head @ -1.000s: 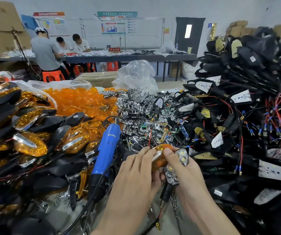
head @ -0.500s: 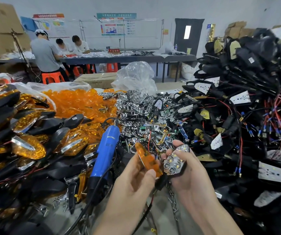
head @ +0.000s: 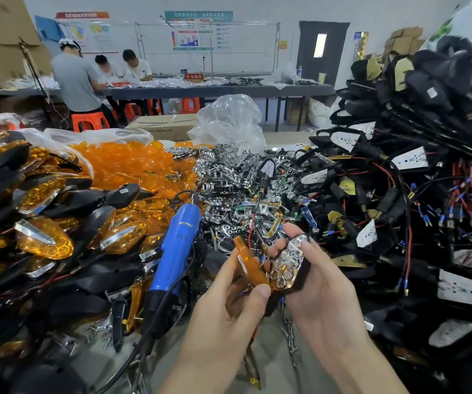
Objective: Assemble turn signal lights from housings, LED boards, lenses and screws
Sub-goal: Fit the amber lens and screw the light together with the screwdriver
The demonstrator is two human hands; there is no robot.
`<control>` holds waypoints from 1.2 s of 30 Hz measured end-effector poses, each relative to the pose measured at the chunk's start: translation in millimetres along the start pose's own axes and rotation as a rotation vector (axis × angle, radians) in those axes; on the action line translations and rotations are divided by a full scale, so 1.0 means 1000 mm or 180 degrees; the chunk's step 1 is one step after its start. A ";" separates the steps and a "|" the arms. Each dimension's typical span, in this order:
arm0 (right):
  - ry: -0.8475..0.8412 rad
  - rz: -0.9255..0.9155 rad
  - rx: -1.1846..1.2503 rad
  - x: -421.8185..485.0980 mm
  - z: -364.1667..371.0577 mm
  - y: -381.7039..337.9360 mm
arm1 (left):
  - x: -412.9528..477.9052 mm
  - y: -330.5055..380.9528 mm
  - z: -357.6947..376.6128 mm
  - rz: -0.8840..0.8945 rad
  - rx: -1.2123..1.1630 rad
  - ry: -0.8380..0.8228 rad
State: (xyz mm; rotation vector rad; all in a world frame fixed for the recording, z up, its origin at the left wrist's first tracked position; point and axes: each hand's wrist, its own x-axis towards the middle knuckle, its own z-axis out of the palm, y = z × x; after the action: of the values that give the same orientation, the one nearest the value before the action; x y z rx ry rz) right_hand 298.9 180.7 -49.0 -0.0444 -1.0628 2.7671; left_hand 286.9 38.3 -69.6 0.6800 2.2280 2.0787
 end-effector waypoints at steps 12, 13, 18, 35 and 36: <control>-0.0158 0.0057 -0.0127 0.000 -0.001 -0.001 | 0.001 0.001 -0.008 -0.0122 0.0125 -0.0057; -0.0155 0.0052 -0.0164 0.000 -0.001 -0.001 | 0.001 0.001 -0.008 -0.0141 0.0162 -0.0054; -0.0068 0.0004 -0.0547 -0.002 0.000 0.005 | 0.002 0.003 -0.005 -0.0208 0.0323 -0.0020; -0.0243 -0.0137 -0.1232 -0.004 -0.004 0.010 | 0.002 0.003 -0.003 -0.0281 0.0486 -0.0232; -0.0248 -0.0117 -0.1227 -0.004 -0.005 0.011 | 0.002 0.002 -0.003 -0.0287 0.0448 -0.0246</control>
State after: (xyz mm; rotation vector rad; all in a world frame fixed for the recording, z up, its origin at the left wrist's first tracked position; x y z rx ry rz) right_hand 301.3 175.4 -60.0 0.0326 -1.5843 2.5090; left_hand 285.1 36.0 -67.4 0.6423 2.3322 1.8373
